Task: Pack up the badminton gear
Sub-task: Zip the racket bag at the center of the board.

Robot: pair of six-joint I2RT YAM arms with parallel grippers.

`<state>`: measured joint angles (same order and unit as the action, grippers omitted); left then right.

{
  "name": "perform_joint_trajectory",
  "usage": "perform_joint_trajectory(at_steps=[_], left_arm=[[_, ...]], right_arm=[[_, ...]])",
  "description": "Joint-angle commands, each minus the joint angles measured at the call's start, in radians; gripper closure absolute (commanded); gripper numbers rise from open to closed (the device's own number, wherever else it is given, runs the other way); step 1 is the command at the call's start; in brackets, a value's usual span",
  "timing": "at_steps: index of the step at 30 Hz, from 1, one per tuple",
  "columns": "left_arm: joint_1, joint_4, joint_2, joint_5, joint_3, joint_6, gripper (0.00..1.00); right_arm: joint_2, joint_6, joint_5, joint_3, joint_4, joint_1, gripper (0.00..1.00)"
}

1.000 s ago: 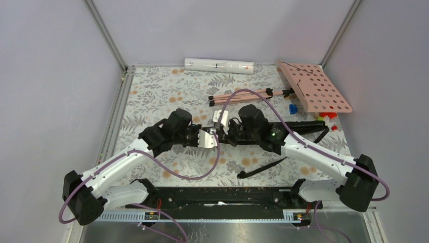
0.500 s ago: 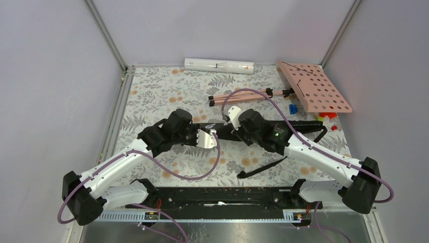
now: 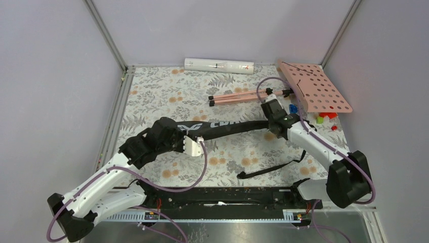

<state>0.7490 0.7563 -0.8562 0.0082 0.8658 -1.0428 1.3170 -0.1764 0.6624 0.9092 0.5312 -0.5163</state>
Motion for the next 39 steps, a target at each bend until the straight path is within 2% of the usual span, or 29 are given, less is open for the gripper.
perform_joint_trajectory(at_steps=[1,4,9,12,14,18,22,27,29,30,33,34,35,36,38,39], left_arm=[[-0.033,0.071,0.032,-0.044,-0.006,-0.065,1.00],[-0.082,0.100,0.029,-0.018,0.007,-0.079,1.00],[-0.153,0.131,0.014,0.039,0.016,-0.103,1.00],[-0.176,0.135,0.005,0.059,0.007,-0.120,1.00],[-0.189,0.138,-0.008,0.068,0.007,-0.130,1.00],[-0.221,0.159,-0.040,0.102,0.022,-0.141,1.00],[-0.230,0.177,-0.050,0.119,0.027,-0.146,1.00],[-0.231,0.207,-0.065,0.139,0.070,-0.151,1.00],[-0.231,0.235,-0.078,0.171,0.103,-0.158,1.00],[-0.229,0.262,-0.088,0.186,0.122,-0.167,1.00],[-0.229,0.299,-0.110,0.215,0.175,-0.177,1.00],[-0.229,0.310,-0.117,0.221,0.190,-0.181,1.00],[-0.229,0.314,-0.123,0.226,0.202,-0.185,1.00],[-0.230,0.314,-0.128,0.228,0.210,-0.184,1.00],[-0.230,0.310,-0.126,0.241,0.212,-0.185,1.00],[-0.229,0.310,-0.123,0.252,0.208,-0.199,1.00]], right_arm=[[0.038,-0.143,0.049,-0.036,-0.156,0.190,1.00],[0.080,-0.264,-0.035,-0.061,-0.274,0.314,1.00],[0.167,-0.344,-0.233,-0.068,-0.405,0.550,1.00],[0.245,-0.352,-0.295,-0.044,-0.431,0.640,1.00],[0.301,-0.380,-0.354,-0.042,-0.481,0.678,1.00],[0.436,-0.421,-0.430,-0.075,-0.747,0.728,1.00],[0.517,-0.429,-0.558,-0.115,-0.910,0.770,1.00],[0.414,-0.489,-0.610,-0.184,-0.929,0.771,0.99],[0.331,-0.492,-0.653,-0.191,-0.891,0.771,0.89],[0.264,-0.492,-0.703,-0.181,-0.830,0.771,0.76],[0.092,-0.485,-0.860,-0.168,-0.633,0.767,0.30],[0.031,-0.479,-0.919,-0.173,-0.585,0.763,0.08],[-0.027,-0.469,-0.977,-0.177,-0.504,0.751,0.01],[-0.086,-0.478,-1.082,-0.169,-0.402,0.746,0.01],[-0.181,-0.617,-1.356,-0.120,-0.157,0.719,0.00],[-0.229,-0.659,-1.405,-0.112,-0.094,0.685,0.00]])
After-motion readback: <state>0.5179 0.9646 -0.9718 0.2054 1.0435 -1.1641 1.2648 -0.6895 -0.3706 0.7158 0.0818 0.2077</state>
